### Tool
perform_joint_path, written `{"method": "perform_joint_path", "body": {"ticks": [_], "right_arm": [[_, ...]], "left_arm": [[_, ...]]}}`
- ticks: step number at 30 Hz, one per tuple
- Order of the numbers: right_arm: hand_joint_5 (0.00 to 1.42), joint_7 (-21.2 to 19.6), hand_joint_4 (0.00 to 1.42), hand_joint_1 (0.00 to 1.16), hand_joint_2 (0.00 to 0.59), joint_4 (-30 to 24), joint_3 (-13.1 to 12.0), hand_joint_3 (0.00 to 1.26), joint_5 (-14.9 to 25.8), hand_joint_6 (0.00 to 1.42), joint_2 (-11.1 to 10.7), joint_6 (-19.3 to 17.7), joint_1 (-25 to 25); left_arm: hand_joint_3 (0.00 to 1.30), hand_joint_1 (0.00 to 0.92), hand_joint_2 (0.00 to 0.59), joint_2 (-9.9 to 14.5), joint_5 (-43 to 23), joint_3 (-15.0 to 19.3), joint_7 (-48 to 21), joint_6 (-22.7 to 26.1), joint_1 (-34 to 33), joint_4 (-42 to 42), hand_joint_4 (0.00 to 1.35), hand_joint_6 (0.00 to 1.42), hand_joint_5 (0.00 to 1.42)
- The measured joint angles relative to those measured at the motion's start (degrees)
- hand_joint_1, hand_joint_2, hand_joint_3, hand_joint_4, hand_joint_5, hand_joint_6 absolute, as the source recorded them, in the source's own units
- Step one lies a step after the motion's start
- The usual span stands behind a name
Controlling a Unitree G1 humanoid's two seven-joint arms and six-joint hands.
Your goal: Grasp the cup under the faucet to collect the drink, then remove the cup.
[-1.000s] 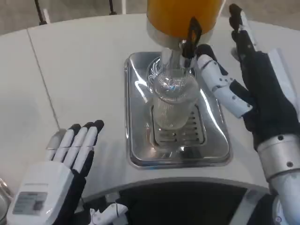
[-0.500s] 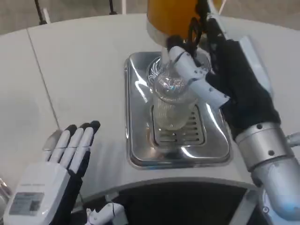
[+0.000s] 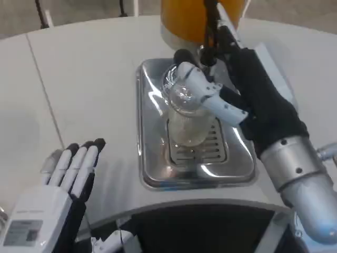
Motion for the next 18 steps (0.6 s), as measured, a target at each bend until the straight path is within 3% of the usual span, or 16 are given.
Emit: {"method": "perform_joint_path", "body": {"ticks": [6, 8, 13, 18], "right_arm": [[0.0, 5.73, 0.0, 0.27, 0.456, -0.75, 4.55, 0.03, -7.04, 0.06, -4.88, 7.4, -5.67], [0.0, 6.86, 0.0, 0.21, 0.456, -0.77, 5.41, 0.04, -8.04, 0.06, -5.55, 8.43, -6.45], [0.0, 13.04, 0.0, 0.14, 0.451, 0.14, 9.35, 0.04, -12.55, 0.08, -9.85, 10.99, -11.67], [0.0, 17.28, 0.0, 0.11, 0.457, 1.15, 12.63, 0.05, -18.22, 0.08, -12.07, 12.04, -15.15]], "left_arm": [[0.0, 0.0, 0.172, -0.04, -0.25, 0.06, 0.02, -0.61, -0.04, 0.45, 0.0, 0.01, 0.0], [0.0, 0.0, 0.172, -0.09, -0.27, 0.1, 0.02, -0.72, -0.09, 0.61, 0.0, 0.01, 0.0], [0.0, 0.0, 0.169, -0.4, -0.3, 0.14, 0.04, -0.98, -0.43, 1.25, 0.0, 0.0, 0.0], [0.0, 0.0, 0.158, -0.41, -0.3, 0.13, 0.01, -0.97, -0.7, 1.46, 0.0, 0.0, 0.0]]}}
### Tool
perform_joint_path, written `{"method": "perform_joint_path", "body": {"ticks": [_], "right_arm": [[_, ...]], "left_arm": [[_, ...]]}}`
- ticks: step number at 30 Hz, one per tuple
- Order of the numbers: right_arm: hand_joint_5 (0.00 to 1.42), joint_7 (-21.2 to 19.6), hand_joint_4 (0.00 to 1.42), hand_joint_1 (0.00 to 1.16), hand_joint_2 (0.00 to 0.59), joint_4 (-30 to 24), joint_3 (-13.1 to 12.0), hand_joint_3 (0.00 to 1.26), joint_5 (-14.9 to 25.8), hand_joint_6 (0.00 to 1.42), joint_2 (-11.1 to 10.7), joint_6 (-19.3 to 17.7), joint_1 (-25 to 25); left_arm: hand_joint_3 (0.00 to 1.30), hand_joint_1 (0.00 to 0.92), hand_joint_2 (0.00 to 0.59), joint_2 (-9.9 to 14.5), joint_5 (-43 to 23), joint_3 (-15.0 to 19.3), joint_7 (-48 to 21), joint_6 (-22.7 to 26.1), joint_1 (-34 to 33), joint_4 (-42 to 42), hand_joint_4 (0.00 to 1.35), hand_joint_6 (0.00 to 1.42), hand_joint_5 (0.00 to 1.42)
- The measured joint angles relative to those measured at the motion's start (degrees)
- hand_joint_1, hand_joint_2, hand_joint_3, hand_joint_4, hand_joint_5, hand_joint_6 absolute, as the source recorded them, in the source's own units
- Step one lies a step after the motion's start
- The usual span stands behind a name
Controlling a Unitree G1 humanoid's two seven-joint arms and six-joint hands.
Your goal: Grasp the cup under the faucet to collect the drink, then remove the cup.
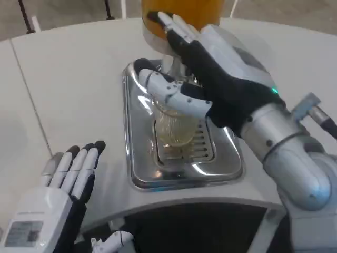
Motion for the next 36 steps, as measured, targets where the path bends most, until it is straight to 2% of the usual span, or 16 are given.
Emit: {"method": "perform_joint_path", "body": {"ticks": [1, 4, 8, 11, 16, 20, 26, 36], "right_arm": [[0.0, 0.81, 0.0, 0.1, 0.459, 0.09, 1.1, 0.06, -2.24, 0.08, -0.3, 0.05, -0.37], [0.0, 2.72, 0.0, 0.1, 0.464, 0.12, 2.39, 0.05, -5.89, 0.08, -0.6, 0.05, -0.75], [0.0, 4.32, 0.0, 0.1, 0.481, -0.12, 2.05, 0.05, -7.93, 0.08, -0.1, 0.03, -0.5], [0.0, 4.72, 0.0, 0.1, 0.483, -0.42, 1.53, 0.06, -8.13, 0.08, 0.34, -0.21, 0.01], [0.0, 5.08, 0.0, 0.11, 0.487, -1.13, 0.78, 0.06, -8.66, 0.08, 0.58, -1.14, 1.04], [0.0, 5.94, 0.0, 0.11, 0.492, -1.7, 0.41, 0.06, -9.35, 0.08, 0.91, -1.61, 1.47], [0.0, 6.63, 0.0, 0.12, 0.498, -1.46, -0.04, 0.06, -10.29, 0.08, 1.61, -2.28, 1.63], [0.0, 7.39, 0.0, 0.13, 0.5, -0.77, -1.04, 0.07, -10.52, 0.08, 2.74, -2.93, 1.38]], "left_arm": [[0.0, 0.0, 0.157, -0.01, -0.03, 0.0, 0.0, 0.0, -0.25, 0.28, 0.0, 0.0, 0.0], [0.0, 0.0, 0.131, -0.04, -0.06, 0.0, 0.0, 0.0, -0.56, 0.56, 0.0, 0.0, 0.0], [0.0, 0.0, 0.094, -0.45, -2.03, -0.02, -0.79, 0.05, -1.18, 1.05, 0.0, 0.0, 0.0], [0.0, 0.005, 0.077, -0.85, -2.53, -0.05, -1.46, 0.21, -2.06, 1.62, 0.0, 0.0, 0.0], [0.0, 0.093, 0.061, -2.28, -4.78, -0.06, -2.49, 1.44, -7.17, 4.96, 0.0, 0.0, 0.0], [0.0, 0.121, 0.064, -3.04, -5.24, -0.28, -2.59, 1.76, -10.5, 7.06, 0.0, 0.0, 0.0], [0.0, 0.131, 0.062, -5.07, -5.23, -1.9, -2.58, 2.65, -14.95, 8.84, 0.0, 0.0, 0.0], [0.0, 0.142, 0.059, -6.43, -4.96, -3.9, -2.58, 3.17, -17.41, 10.39, 0.0, 0.0, 0.0]]}}
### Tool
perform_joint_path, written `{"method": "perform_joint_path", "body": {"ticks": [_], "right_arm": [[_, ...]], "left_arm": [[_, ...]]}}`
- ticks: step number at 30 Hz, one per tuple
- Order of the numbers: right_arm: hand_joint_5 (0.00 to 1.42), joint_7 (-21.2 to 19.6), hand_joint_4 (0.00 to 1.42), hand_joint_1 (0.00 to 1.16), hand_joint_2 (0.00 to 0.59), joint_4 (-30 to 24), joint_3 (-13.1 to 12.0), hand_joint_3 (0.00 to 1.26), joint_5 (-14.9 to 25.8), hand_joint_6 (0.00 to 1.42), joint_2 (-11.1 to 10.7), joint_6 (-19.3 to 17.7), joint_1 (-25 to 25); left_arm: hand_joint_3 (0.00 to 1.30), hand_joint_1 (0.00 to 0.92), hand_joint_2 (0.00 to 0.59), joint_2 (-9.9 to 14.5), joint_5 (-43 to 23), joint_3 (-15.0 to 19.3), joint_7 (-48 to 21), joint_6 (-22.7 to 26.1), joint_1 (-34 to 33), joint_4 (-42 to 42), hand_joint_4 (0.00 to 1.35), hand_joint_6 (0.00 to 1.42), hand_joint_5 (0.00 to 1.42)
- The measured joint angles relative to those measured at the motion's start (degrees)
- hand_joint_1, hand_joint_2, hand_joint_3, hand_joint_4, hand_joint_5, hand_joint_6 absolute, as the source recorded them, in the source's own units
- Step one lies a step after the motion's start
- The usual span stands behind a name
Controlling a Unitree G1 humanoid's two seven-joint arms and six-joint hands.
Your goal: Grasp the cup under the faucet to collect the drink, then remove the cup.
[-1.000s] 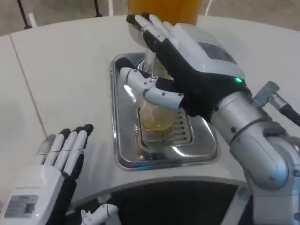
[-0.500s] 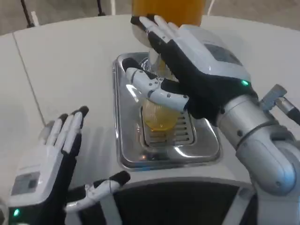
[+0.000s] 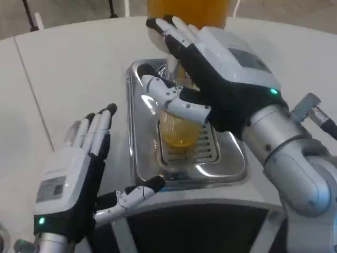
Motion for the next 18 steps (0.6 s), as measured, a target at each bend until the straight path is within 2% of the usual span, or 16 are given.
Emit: {"method": "perform_joint_path", "body": {"ticks": [8, 10, 12, 14, 15, 18], "right_arm": [[0.0, 0.74, 0.0, 0.15, 0.505, -0.01, -0.72, 0.03, 0.03, 0.06, 0.39, -0.73, 0.12], [0.0, -1.64, 0.0, 0.17, 0.515, -1.16, -0.99, 0.01, -0.23, 0.05, 1.43, -1.42, 2.32], [0.0, -6.2, 0.0, 0.23, 0.542, -3.09, -1.27, 0.0, -1.71, 0.03, 2.69, -2.78, 6.19], [0.0, -10.85, 0.0, 0.28, 0.544, -4.7, -1.66, 0.0, -2.59, 0.03, 3.91, -4.43, 9.93], [0.0, -14.06, 0.0, 0.29, 0.538, -6.08, -2.16, 0.0, -2.7, 0.01, 4.96, -5.79, 12.67], [0.0, -18.11, 0.0, 0.29, 0.535, -8.18, -2.7, 0.0, -2.26, 0.0, 7.97, -8.08, 16.11]], "left_arm": [[0.0, 0.146, 0.053, -0.01, 0.0, -0.86, 0.0, 0.07, -2.02, 1.34, 0.0, 0.0, 0.0], [0.0, 0.147, 0.053, -0.04, 0.01, -1.06, 0.0, 0.09, -2.18, 1.87, 0.0, 0.0, 0.0], [0.0, 0.147, 0.052, -0.09, 0.01, -1.34, 0.0, 0.1, -2.41, 2.08, 0.0, 0.0, 0.0], [0.0, 0.147, 0.052, -0.1, 0.01, -1.5, 0.0, 0.11, -2.71, 2.33, 0.0, 0.0, 0.0], [0.0, 0.147, 0.052, -0.09, 0.01, -1.59, 0.0, 0.16, -2.91, 2.39, 0.0, 0.0, 0.0], [0.0, 0.144, 0.053, -0.09, 0.04, -1.93, 0.0, 0.18, -3.38, 2.51, 0.0, 0.0, 0.0]]}}
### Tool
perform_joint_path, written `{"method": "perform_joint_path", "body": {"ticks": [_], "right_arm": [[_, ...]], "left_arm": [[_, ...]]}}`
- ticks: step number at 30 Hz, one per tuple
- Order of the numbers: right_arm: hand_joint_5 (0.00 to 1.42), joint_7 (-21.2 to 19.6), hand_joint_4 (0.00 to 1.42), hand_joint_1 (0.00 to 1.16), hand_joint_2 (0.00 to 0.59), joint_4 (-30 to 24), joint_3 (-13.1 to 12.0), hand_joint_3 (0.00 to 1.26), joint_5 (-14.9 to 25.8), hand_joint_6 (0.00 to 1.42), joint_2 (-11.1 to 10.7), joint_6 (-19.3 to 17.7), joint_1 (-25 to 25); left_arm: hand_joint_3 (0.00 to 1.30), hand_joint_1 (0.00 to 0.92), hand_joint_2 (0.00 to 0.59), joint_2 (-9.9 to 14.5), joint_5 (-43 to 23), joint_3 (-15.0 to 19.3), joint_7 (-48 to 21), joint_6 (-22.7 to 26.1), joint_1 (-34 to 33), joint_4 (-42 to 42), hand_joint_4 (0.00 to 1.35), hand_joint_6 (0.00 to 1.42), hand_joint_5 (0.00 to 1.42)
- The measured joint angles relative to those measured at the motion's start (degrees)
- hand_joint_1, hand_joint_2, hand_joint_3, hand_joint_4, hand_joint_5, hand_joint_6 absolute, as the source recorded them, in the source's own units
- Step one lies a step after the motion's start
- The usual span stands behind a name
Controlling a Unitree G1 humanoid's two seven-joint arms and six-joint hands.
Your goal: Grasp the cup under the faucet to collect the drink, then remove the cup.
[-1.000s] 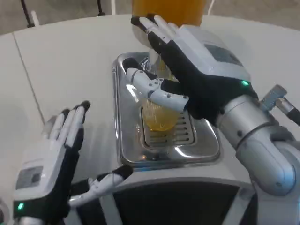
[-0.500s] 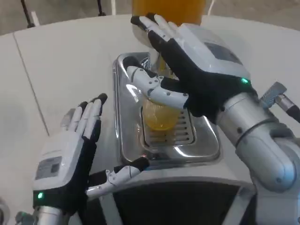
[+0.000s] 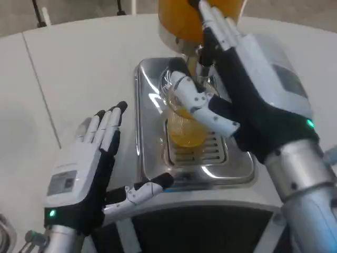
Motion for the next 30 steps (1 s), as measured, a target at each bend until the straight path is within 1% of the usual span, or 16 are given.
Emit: {"method": "perform_joint_path", "body": {"ticks": [4, 6, 9, 10, 11, 12, 13, 16, 17, 19, 20, 21, 23, 26, 27, 30], "right_arm": [[0.0, -4.57, 0.0, 0.3, 0.535, -2.06, -1.6, 0.0, 0.37, 0.0, 4.48, -0.93, 4.61], [0.0, -4.77, 0.0, 0.33, 0.537, -2.56, -2.42, 0.0, 0.68, 0.0, 5.34, -0.94, 5.54], [0.0, -4.14, 0.0, 0.42, 0.533, -5.27, -2.89, 0.0, 0.21, 0.0, 5.01, -1.96, 8.49], [0.0, -2.73, 0.0, 0.47, 0.508, -7.25, -3.07, 0.0, -0.48, 0.0, 4.09, -2.82, 10.22], [0.0, -0.88, 0.0, 0.52, 0.461, -9.01, -3.23, 0.0, -1.69, 0.0, 3.05, -3.49, 11.62], [0.0, 2.09, 0.0, 0.57, 0.427, -11.34, -3.46, 0.0, -3.3, 0.0, 1.62, -4.22, 13.42], [0.0, 4.09, 0.0, 0.61, 0.412, -12.69, -3.73, 0.0, -4.77, 0.0, 0.76, -5.05, 14.71], [0.0, 7.71, 0.0, 0.64, 0.39, -15.29, -6.19, 0.0, -8.59, 0.0, -0.46, -11.13, 19.08], [0.0, 8.59, 0.0, 0.64, 0.389, -15.59, -7.51, 0.0, -9.45, 0.0, -0.73, -14.09, 20.53], [0.0, 10.25, 0.0, 0.65, 0.388, -15.65, -9.72, 0.0, -10.3, 0.0, -0.46, -19.07, 23.41], [0.0, 10.79, 0.0, 0.65, 0.386, -15.62, -10.93, 0.0, -10.38, 0.0, 0.39, -21.58, 25.17], [0.0, 10.79, 0.0, 0.65, 0.384, -15.62, -11.5, 0.0, -10.38, 0.0, 1.01, -22.76, 26.08], [0.0, 10.19, 0.0, 0.64, 0.381, -15.63, -14.48, 0.0, -10.61, 0.0, 2.61, -28.56, 30.0], [0.0, 9.39, 0.0, 0.64, 0.378, -15.63, -17.87, 0.0, -10.33, 0.0, 3.39, -34.14, 33.86], [0.0, 9.18, 0.0, 0.64, 0.377, -15.63, -19.57, 0.0, -9.87, 0.0, 3.77, -36.59, 35.46], [0.0, 9.07, 0.0, 0.64, 0.375, -15.63, -22.65, 0.0, -7.92, 0.0, 4.12, -39.39, 38.19]], "left_arm": [[0.0, 0.123, 0.055, 0.0, 0.14, -0.35, 0.01, 0.03, 0.03, 0.02, 0.0, 0.0, 0.0], [0.0, 0.108, 0.051, -0.01, 0.37, -0.74, 0.01, 0.04, 0.03, 0.02, 0.0, 0.0, 0.0], [0.0, 0.105, 0.05, -0.11, 0.42, -1.08, 0.01, 0.09, 0.19, 0.03, 0.0, 0.0, 0.0], [0.0, 0.105, 0.05, -0.27, 0.43, -1.17, 0.03, 0.11, 0.16, 0.03, 0.0, 0.0, 0.0], [0.0, 0.104, 0.051, -0.41, 0.49, -1.28, 0.04, 0.16, 0.06, 0.09, 0.0, 0.0, 0.0], [0.0, 0.106, 0.05, -0.62, 0.59, -1.4, 0.08, 0.2, -0.11, 0.25, 0.0, 0.0, 0.0], [0.0, 0.112, 0.056, -0.75, 0.65, -1.53, 0.1, 0.23, -0.35, 0.51, 0.0, 0.0, 0.0], [0.0, 0.116, 0.057, -1.24, 0.55, -2.07, 0.22, 0.25, -1.38, 1.82, 0.0, 0.0, 0.0], [0.0, 0.117, 0.057, -1.47, 0.5, -2.3, 0.22, 0.27, -1.95, 2.52, 0.0, 0.0, 0.0], [0.0, 0.119, 0.057, -2.03, 0.36, -2.59, 0.24, 0.32, -3.23, 3.66, 0.0, 0.0, 0.0], [0.0, 0.12, 0.057, -2.22, 0.33, -2.87, 0.24, 0.33, -4.15, 4.41, 0.0, 0.0, 0.0], [0.0, 0.12, 0.057, -2.31, 0.32, -2.97, 0.24, 0.32, -4.57, 4.77, 0.0, 0.0, 0.0], [0.0, 0.12, 0.057, -2.56, 0.3, -3.32, 0.27, 0.32, -5.79, 6.05, 0.0, 0.0, 0.0], [0.0, 0.106, 0.045, -2.87, 0.29, -3.6, 0.36, 0.29, -6.8, 7.56, 0.0, 0.0, 0.0], [0.0, 0.092, 0.039, -3.08, 0.28, -3.67, 0.46, 0.29, -7.28, 8.24, 0.0, 0.0, 0.0], [0.0, 0.082, 0.027, -3.52, 0.3, -4.07, 0.94, 0.29, -7.93, 9.08, 0.0, 0.0, 0.0]]}}
